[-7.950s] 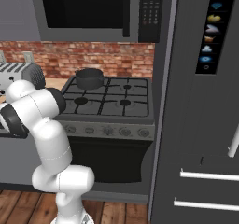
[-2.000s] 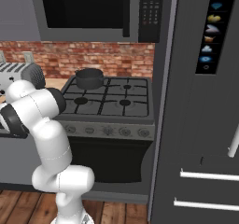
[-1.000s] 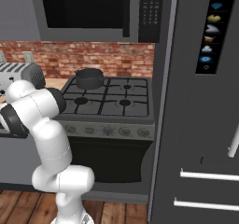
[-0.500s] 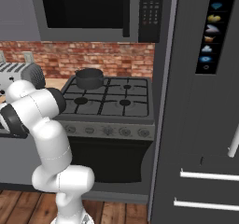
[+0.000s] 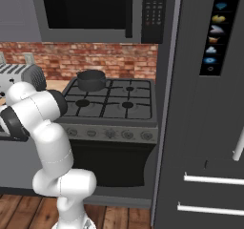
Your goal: Turn on the burner for the pot on the stove. Wait thirty seconds for the pot to heat up. Then add the bell pepper to the pot.
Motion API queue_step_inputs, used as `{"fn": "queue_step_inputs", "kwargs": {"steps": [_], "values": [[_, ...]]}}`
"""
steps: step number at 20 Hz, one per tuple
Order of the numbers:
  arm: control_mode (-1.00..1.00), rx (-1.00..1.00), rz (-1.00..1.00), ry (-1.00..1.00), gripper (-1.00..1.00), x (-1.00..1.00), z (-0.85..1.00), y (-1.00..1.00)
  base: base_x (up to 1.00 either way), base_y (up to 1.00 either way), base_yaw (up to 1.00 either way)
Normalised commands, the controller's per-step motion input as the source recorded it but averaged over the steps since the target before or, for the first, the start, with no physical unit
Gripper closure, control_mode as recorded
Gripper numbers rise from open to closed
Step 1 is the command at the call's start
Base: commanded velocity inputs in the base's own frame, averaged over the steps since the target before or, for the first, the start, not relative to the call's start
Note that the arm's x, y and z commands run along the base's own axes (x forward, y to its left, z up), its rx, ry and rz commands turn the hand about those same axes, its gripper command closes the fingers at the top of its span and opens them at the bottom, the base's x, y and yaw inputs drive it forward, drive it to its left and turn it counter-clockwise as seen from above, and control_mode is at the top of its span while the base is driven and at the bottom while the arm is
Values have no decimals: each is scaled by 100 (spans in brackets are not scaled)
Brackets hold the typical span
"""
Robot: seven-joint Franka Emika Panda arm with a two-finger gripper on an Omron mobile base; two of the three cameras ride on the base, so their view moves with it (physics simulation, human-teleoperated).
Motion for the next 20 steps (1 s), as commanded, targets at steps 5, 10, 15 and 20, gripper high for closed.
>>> {"fn": "queue_step_inputs", "kwargs": {"steps": [5, 10, 15, 20], "values": [[-100, 0, 0, 0, 100, 0, 0, 0, 0, 0, 0], [-100, 0, 0, 0, 100, 0, 0, 0, 0, 0, 0], [-100, 0, 0, 0, 100, 0, 0, 0, 0, 0, 0], [-100, 0, 0, 0, 100, 0, 0, 0, 0, 0, 0]]}}
